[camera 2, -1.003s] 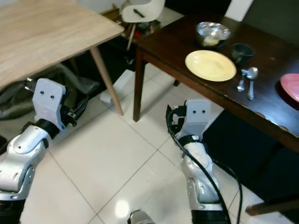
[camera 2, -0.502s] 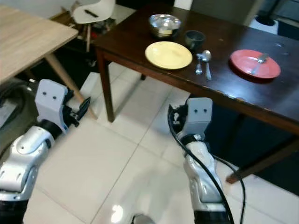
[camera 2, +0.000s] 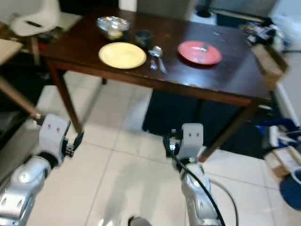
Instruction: Setting the table
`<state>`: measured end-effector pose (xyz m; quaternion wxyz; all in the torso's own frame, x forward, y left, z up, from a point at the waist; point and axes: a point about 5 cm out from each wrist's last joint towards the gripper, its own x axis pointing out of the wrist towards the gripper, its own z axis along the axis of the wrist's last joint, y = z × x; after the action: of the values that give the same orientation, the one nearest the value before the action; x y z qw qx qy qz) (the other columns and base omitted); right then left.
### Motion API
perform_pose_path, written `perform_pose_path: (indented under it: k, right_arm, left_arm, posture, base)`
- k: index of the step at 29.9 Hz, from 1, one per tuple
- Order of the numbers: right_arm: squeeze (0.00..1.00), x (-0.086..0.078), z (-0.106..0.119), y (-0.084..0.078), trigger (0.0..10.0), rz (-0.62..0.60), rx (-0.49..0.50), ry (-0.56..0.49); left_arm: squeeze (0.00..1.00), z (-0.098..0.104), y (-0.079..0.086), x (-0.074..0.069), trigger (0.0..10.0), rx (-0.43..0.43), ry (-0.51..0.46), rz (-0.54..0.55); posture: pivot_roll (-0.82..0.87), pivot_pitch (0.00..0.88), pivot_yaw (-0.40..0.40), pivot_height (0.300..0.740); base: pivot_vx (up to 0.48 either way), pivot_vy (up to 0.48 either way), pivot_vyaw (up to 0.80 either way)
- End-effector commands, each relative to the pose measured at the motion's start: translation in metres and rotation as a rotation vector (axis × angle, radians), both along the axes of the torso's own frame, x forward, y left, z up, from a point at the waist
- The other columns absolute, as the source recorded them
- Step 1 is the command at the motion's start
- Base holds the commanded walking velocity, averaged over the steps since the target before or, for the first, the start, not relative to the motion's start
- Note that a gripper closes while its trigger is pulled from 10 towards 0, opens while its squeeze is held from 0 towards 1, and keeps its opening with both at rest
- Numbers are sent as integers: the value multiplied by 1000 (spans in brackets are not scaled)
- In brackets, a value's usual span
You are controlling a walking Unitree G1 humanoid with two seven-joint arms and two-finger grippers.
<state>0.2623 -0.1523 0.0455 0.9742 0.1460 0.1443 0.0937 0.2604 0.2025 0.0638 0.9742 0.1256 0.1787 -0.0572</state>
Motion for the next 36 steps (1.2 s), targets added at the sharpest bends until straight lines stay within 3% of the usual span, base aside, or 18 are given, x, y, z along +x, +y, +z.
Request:
perform_pose_path:
  k: [1, 4, 7, 14, 15, 24, 31, 32, 36]
  right_arm:
    - [0, -4, -14, 6, 10000, 37, 91, 50]
    - [0, -8, -30, 10, 10000, 50, 198, 110]
    - [0, -10, -36, 12, 10000, 71, 200, 129]
    - [0, -7, -31, 13, 10000, 83, 218, 96]
    - [0, -6, -29, 12, 10000, 83, 222, 89]
    - [0, -7, -34, 1, 10000, 71, 222, 72]
    - [0, -6, -32, 0, 10000, 75, 175, 60]
    - [0, -2, -24, -1, 10000, 85, 128, 15]
    - [0, 8, 3, -1, 10000, 104, 83, -107]
  left_arm:
    - [200, -24, 17, -13, 10000, 6, 103, 67]
    - [200, -46, 30, -30, 10000, 1, 191, 125]
    - [196, -54, 31, -38, 10000, -12, 218, 141]
    - [133, -55, 27, -39, 10000, -39, 214, 137]
    - [0, -55, 25, -38, 10000, -45, 212, 133]
    - [0, -52, 14, -31, 10000, -120, 166, 70]
    - [0, -45, 12, -25, 10000, -89, 93, 51]
    - [0, -38, 12, -19, 10000, -48, 25, 39]
    - [0, -19, 9, -8, 10000, 2, -86, 36]
  posture:
    - [-85, 45, 26, 740]
    - [-82, 48, 22, 740]
    - [-74, 49, 18, 740]
    - [-78, 52, 13, 740]
    - [-78, 52, 13, 740]
    - [-88, 55, 15, 740]
    - [-94, 57, 15, 740]
    - [-97, 55, 14, 740]
    - [-99, 56, 15, 740]
  base:
    - [0, 0, 0]
    - [0, 0, 0]
    - [0, 0, -800]
    - [0, 0, -800]
    - [0, 0, -800]
    - [0, 0, -800]
    - [0, 0, -457]
    - [0, 0, 0]
    - [179, 0, 0]
